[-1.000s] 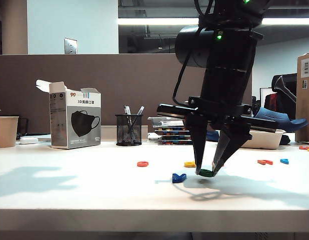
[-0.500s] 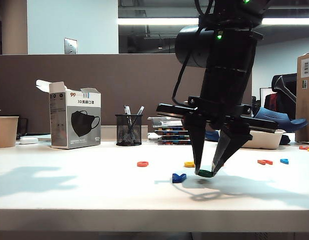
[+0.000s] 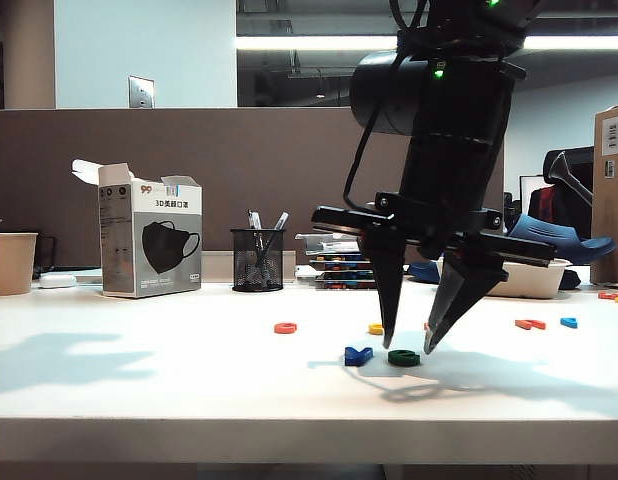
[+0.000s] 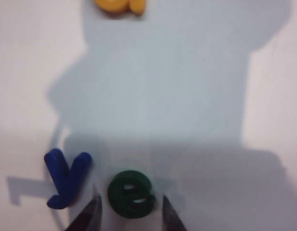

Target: Select the appropriate letters from the row of letter magnets placed on the table to arrange into the word "yes".

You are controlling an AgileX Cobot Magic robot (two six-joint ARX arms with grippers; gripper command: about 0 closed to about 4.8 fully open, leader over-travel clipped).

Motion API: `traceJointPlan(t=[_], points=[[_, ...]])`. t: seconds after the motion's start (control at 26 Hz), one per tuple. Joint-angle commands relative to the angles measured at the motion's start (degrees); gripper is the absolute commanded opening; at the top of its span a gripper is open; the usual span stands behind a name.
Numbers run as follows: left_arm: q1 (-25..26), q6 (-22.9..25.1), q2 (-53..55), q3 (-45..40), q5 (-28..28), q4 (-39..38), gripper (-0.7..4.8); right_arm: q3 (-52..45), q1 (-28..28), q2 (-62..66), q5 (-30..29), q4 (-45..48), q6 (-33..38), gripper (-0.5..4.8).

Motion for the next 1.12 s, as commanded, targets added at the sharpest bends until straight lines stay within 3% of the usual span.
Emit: traceJointPlan(t=[0.04, 0.46, 0.54, 1.04, 1.08, 1.12], points=[[-0.1, 0.2, -0.2, 0.2, -0.2, 0.8, -0.05, 0.2, 0.0, -0.1, 0.0, 0.3, -0.2, 1.54], [-0.1, 0.2, -0.2, 0.2, -0.2, 0.8, -0.05, 7.6, -0.9, -0.1, 0.5, -3.9, -3.4, 1.62], [-0.1, 0.2, -0.2, 0.2, -0.2, 0.7, -0.05, 9.4, -1.5, -0.1, 3.0, -6.2, -3.7, 1.62], [-0.1, 0.2, -0.2, 0.2, -0.1, 0.7, -0.05, 12.1, -9.6, 3.5, 4.5, -5.3, -17.6, 1.82], [-0.1, 0.2, -0.2, 0.2, -0.2, 0.7, -0.05, 12.1, -9.6, 3.9, 4.6, -4.9, -18.4, 1.89], [-0.1, 0.2, -0.2, 0.2, -0.1, 0.8, -0.05, 12.2, -9.9, 4.6, 4.6, -3.9, -20.0, 2.3]])
